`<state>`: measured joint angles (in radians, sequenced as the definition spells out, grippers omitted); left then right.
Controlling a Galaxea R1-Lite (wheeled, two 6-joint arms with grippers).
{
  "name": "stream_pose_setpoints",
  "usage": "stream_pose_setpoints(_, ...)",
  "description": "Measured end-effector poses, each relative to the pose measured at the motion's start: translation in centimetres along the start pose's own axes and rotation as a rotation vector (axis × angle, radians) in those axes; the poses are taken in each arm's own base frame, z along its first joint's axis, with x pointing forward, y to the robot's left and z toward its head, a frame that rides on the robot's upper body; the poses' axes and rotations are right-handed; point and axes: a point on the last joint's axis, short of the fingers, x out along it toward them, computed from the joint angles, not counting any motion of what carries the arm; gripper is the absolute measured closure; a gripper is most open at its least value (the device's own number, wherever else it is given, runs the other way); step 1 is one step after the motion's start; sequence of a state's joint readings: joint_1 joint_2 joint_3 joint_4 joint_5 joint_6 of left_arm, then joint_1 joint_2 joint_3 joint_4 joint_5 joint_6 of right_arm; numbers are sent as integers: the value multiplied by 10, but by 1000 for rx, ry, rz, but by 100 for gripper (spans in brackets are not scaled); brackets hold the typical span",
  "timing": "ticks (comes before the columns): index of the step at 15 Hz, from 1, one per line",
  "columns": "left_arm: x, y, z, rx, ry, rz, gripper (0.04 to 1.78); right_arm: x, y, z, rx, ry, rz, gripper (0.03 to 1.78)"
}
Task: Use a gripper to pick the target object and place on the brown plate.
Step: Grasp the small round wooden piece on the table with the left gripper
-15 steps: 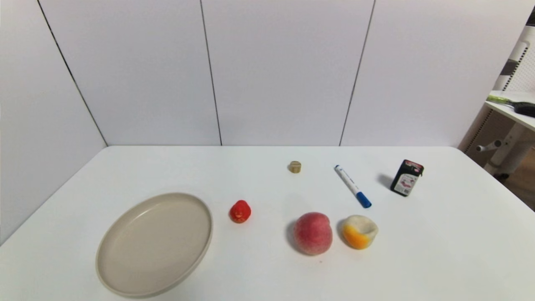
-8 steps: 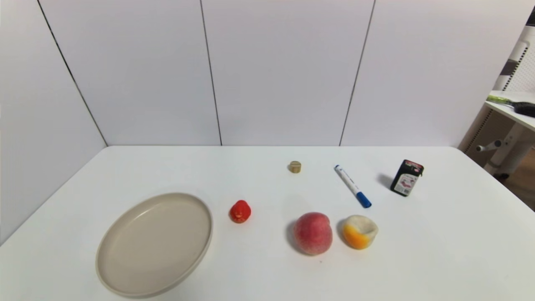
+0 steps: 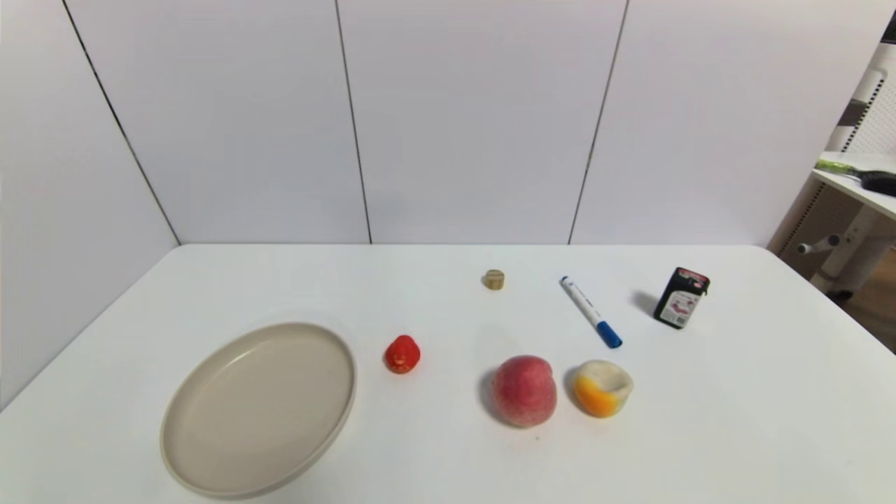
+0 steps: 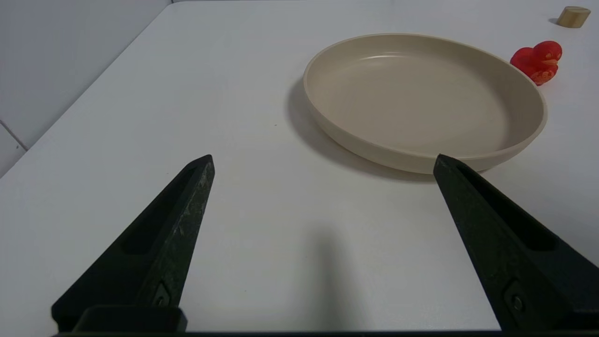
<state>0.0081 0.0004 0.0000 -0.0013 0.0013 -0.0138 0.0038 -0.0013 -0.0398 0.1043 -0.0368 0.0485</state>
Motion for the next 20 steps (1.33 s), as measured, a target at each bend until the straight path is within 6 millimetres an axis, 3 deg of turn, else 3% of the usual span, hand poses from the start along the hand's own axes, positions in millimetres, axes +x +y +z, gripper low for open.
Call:
stream_pose_setpoints(3,3,0,2,10,34,1,13,0,0,0,0,0,-1,11)
stream_pose_setpoints(5,6,0,14,26,41,-1,13,0,0,0,0,-1,0,11)
stream_pose_setpoints(8,19,-1,44,49,11,-31,13,0,0,0,0,0,0,11)
stream_pose_setpoints(12,47,-4,105,119,-105,-117,13,0,0,0,0,0,1,11)
stream_pose_setpoints(17,100,-21,174,250,-130,-344,13,0,0,0,0,-1,0,11)
stream_pose_setpoints(20,146,-48,199,266,-90,-514,13,0,0,0,0,0,0,11)
